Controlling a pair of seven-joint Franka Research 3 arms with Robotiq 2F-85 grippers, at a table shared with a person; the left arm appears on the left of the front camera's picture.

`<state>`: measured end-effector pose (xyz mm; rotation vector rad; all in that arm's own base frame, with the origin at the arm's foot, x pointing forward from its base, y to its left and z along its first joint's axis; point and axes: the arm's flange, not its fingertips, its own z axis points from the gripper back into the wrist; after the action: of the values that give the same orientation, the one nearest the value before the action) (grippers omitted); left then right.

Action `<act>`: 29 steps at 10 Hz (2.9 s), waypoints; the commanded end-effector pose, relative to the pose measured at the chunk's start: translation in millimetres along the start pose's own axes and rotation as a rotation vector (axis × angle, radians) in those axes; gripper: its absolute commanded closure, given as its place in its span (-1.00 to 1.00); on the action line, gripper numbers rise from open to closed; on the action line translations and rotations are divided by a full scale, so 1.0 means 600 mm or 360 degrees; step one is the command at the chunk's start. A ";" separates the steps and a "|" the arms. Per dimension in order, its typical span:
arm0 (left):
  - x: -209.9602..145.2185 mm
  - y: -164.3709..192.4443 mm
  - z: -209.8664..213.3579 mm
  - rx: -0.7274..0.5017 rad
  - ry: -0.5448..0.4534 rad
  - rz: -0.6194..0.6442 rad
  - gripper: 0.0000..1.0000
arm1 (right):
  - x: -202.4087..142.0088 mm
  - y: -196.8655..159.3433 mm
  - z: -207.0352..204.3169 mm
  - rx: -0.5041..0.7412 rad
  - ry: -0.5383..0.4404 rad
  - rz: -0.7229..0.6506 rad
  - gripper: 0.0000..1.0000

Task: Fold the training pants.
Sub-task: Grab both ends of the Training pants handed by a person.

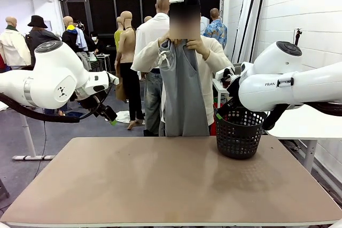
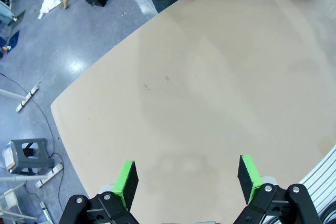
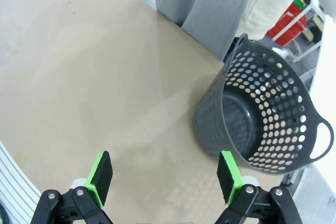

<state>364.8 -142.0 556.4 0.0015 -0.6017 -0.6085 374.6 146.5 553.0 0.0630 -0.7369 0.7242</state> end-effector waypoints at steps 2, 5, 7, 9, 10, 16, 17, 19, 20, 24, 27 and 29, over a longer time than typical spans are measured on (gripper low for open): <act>0.000 0.000 0.000 -0.0003 0.0005 0.0002 -1.00 | 0.000 -0.001 0.000 0.0007 -0.0002 -0.0001 -1.00; 0.000 0.000 0.000 -0.0003 0.0005 0.0002 -1.00 | 0.000 -0.001 0.000 0.0007 -0.0002 -0.0001 -1.00; 0.000 0.000 0.000 -0.0003 0.0005 0.0002 -1.00 | 0.000 -0.001 0.000 0.0007 -0.0002 -0.0001 -1.00; 0.000 0.000 0.000 -0.0003 0.0005 0.0002 -1.00 | 0.000 -0.001 0.000 0.0007 -0.0002 -0.0001 -1.00; 0.000 0.000 0.000 -0.0003 0.0005 0.0002 -1.00 | 0.000 -0.001 0.000 0.0007 -0.0002 -0.0001 -1.00; 0.000 0.000 0.000 -0.0003 0.0005 0.0002 -1.00 | 0.000 -0.001 0.000 0.0007 -0.0002 -0.0001 -1.00; 0.000 0.000 0.000 -0.0003 0.0005 0.0002 -1.00 | 0.000 -0.001 0.000 0.0007 -0.0002 -0.0001 -1.00; 0.000 0.000 0.000 -0.0003 0.0005 0.0002 -1.00 | 0.000 -0.001 0.000 0.0007 -0.0002 -0.0001 -1.00; 0.000 0.000 0.000 -0.0003 0.0005 0.0002 -1.00 | 0.000 -0.001 0.000 0.0007 -0.0002 -0.0001 -1.00; 0.000 0.000 0.000 -0.0003 0.0005 0.0002 -1.00 | 0.000 -0.001 0.000 0.0007 -0.0002 -0.0001 -1.00; 0.000 0.000 0.000 -0.0003 0.0005 0.0002 -1.00 | 0.000 -0.001 0.000 0.0007 -0.0002 -0.0001 -1.00; 0.000 0.000 0.000 -0.0003 0.0005 0.0002 -1.00 | 0.000 -0.001 0.000 0.0007 -0.0002 -0.0001 -1.00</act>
<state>364.8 -142.0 556.4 0.0015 -0.6017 -0.6085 374.6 146.5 553.0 0.0630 -0.7369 0.7242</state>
